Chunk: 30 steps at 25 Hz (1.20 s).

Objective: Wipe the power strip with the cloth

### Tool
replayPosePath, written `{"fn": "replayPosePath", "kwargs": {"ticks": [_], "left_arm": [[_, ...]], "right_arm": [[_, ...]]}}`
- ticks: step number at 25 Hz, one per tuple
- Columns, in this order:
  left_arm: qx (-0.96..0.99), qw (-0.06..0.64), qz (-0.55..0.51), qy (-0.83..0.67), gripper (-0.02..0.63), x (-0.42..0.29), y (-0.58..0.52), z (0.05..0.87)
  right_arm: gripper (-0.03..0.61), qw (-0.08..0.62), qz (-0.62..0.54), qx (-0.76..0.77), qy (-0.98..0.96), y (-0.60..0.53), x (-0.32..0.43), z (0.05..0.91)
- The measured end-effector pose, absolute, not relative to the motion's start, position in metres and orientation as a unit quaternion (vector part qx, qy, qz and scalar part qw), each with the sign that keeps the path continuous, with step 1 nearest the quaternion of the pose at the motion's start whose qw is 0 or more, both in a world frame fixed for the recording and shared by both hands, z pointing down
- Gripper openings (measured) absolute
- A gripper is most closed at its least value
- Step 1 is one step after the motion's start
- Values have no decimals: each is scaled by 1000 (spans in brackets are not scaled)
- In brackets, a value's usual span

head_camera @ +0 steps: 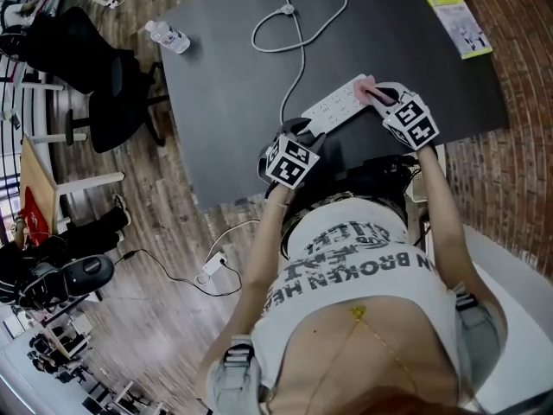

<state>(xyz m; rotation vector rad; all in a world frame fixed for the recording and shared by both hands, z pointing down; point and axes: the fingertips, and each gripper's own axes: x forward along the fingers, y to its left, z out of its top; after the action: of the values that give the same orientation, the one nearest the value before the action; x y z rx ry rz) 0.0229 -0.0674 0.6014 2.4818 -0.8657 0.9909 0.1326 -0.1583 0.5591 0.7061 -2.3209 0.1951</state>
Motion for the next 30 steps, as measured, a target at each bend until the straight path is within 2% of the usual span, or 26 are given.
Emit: {"fn": "replayPosePath", "kwargs": {"ticks": [4,5,19,23,30], "left_arm": [[888,163,282,-324,24,33,-68,562],[890,165,267,-329,17,34,-67,553],[909,112,102,-389,8,15,-67,423],[908,98,76,-399,8,17,-67,399],[910,74,51,-405,8,20,-71,365]], "right_arm": [[17,294,74,257,-918,-141,114,523],[17,282,73,254,-922,-136,109,517],[17,71,36,296,-952,-106,64,391],[17,39,22,291,-956,-103,55,361],[17,26,24,302,-953,-102,55,343]]}}
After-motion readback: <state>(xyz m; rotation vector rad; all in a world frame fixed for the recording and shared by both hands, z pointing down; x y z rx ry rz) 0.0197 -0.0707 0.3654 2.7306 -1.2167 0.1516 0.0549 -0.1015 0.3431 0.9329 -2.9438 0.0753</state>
